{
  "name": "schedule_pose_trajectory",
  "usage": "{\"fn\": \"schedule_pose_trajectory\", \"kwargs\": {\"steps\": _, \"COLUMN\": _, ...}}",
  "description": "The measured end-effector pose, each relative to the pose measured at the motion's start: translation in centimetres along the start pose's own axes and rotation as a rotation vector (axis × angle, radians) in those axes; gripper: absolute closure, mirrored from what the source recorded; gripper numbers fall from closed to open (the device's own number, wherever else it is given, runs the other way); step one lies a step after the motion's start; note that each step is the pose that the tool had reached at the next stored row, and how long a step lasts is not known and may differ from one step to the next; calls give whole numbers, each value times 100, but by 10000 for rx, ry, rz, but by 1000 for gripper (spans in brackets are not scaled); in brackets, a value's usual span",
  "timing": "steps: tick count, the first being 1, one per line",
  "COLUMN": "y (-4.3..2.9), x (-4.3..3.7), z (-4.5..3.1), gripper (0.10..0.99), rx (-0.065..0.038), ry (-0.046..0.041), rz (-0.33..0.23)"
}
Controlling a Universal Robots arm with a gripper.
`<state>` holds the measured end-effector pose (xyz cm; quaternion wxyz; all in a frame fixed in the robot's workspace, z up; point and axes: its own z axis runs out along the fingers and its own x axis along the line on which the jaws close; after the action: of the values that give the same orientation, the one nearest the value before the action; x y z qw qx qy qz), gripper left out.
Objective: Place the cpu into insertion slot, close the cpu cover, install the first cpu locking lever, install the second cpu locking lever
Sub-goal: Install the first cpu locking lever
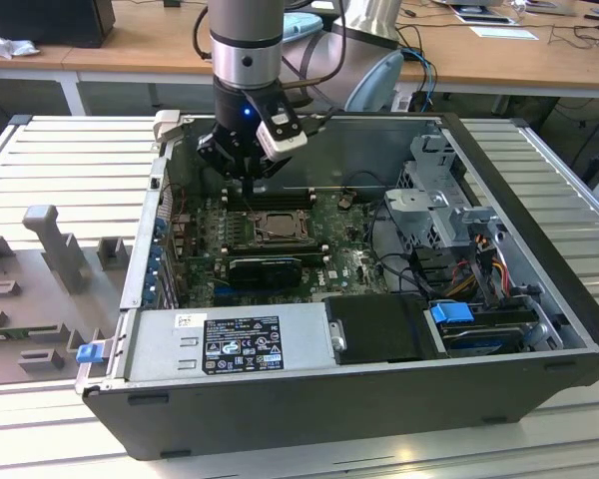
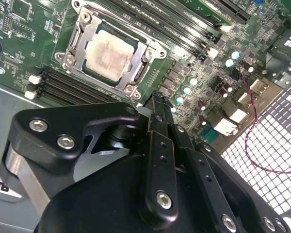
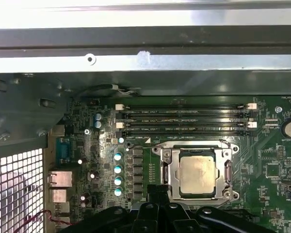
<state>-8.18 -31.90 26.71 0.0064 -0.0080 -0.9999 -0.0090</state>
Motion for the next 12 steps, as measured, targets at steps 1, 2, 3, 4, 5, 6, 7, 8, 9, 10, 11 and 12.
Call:
{"fn": "schedule_pose_trajectory", "kwargs": {"steps": 1, "y": -1, "x": 12, "z": 4, "gripper": 980, "rx": 0, "ry": 0, "rz": 0}}
{"fn": "schedule_pose_trajectory", "kwargs": {"steps": 2, "y": -1, "x": 19, "z": 7, "gripper": 980, "rx": 1, "ry": 0, "rz": 0}}
{"fn": "schedule_pose_trajectory", "kwargs": {"steps": 3, "y": -1, "x": 27, "z": 10, "gripper": 980, "rx": -1, "ry": 0, "rz": 0}}
{"fn": "schedule_pose_trajectory", "kwargs": {"steps": 4, "y": -1, "x": 39, "z": 13, "gripper": 980, "rx": -1, "ry": 0, "rz": 0}}
{"fn": "schedule_pose_trajectory", "kwargs": {"steps": 5, "y": -1, "x": 50, "z": 16, "gripper": 980, "rx": -3, "ry": 0, "rz": 0}}
{"fn": "schedule_pose_trajectory", "kwargs": {"steps": 6, "y": -1, "x": 67, "z": 17, "gripper": 980, "rx": -8, "ry": -1, "rz": -1}}
{"fn": "schedule_pose_trajectory", "kwargs": {"steps": 7, "y": -1, "x": 77, "z": 18, "gripper": 980, "rx": -10, "ry": -1, "rz": -1}}
{"fn": "schedule_pose_trajectory", "kwargs": {"steps": 8, "y": -2, "x": 87, "z": 19, "gripper": 980, "rx": -12, "ry": 0, "rz": -1}}
{"fn": "schedule_pose_trajectory", "kwargs": {"steps": 9, "y": -2, "x": 99, "z": 23, "gripper": 980, "rx": -17, "ry": -1, "rz": -1}}
{"fn": "schedule_pose_trajectory", "kwargs": {"steps": 10, "y": -2, "x": 113, "z": 26, "gripper": 980, "rx": -20, "ry": 0, "rz": -1}}
{"fn": "schedule_pose_trajectory", "kwargs": {"steps": 11, "y": -2, "x": 126, "z": 29, "gripper": 980, "rx": -20, "ry": 0, "rz": 0}}
{"fn": "schedule_pose_trajectory", "kwargs": {"steps": 12, "y": -4, "x": 175, "z": 36, "gripper": 980, "rx": -21, "ry": 1, "rz": 0}}
